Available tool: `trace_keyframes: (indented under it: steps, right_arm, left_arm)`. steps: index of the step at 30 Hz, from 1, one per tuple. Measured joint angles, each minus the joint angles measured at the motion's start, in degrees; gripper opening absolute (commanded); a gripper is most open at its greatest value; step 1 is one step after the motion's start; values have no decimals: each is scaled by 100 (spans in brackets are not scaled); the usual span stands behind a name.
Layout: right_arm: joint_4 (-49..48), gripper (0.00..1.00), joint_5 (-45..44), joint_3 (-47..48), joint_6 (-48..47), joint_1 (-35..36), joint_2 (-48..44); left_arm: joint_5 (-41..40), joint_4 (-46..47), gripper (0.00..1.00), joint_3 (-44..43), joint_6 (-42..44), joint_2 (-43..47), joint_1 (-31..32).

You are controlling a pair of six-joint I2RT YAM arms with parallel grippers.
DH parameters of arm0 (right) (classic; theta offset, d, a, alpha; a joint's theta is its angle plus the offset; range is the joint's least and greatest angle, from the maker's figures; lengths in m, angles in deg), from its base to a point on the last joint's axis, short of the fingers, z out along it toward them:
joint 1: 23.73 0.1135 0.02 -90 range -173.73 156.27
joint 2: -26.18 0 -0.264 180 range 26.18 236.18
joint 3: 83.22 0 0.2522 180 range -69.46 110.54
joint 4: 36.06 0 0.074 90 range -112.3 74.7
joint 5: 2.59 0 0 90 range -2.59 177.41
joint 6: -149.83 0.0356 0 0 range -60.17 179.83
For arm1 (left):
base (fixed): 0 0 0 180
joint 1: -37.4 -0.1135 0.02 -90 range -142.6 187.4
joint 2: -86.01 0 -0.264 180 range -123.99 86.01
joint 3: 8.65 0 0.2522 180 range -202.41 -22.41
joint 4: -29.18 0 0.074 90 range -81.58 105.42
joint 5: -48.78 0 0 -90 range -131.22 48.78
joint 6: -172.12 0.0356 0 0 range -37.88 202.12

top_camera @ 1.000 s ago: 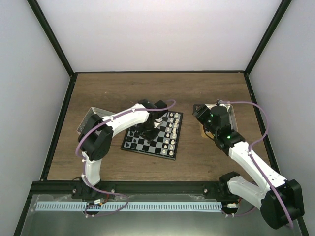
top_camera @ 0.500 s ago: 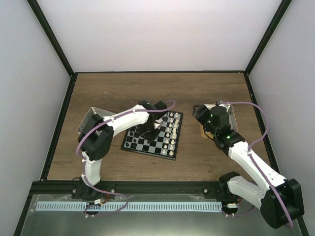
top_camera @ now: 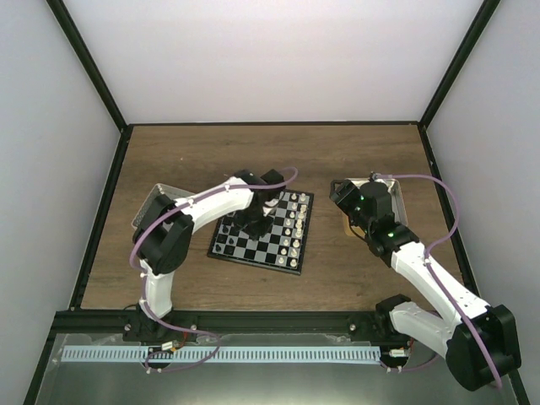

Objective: Set up the chess pieces on the board
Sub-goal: Place the chess piece on the chessboard.

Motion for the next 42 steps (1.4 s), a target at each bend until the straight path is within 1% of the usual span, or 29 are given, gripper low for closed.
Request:
trace_keyframes:
  steps: [6, 12, 18, 22, 29, 38, 42]
  right_arm:
    - [2, 72, -4, 0, 0, 0, 0]
    - [4, 72, -66, 0, -22, 0, 0]
    - [7, 72, -122, 0, -81, -11, 0]
    - [7, 72, -136, 0, -90, -33, 0]
    - [7, 72, -149, 0, -90, -35, 0]
    - [7, 72, -149, 0, -92, -37, 0]
    - [7, 72, -149, 0, -92, -37, 0]
  left_arm:
    - [-133, 90, 4, -540, -68, 0, -575]
    - [-240, 157, 5, -1388, -22, -197, -1193]
    - [-352, 155, 6, -1587, 105, -634, -1617]
    - [-396, 98, 7, -1587, 153, -791, -1744]
    - [-455, 42, 13, -1591, 201, -826, -1829]
    - [-450, 9, 13, -1587, 219, -855, -1849]
    - [-448, 7, 16, -1578, 223, -857, -1849]
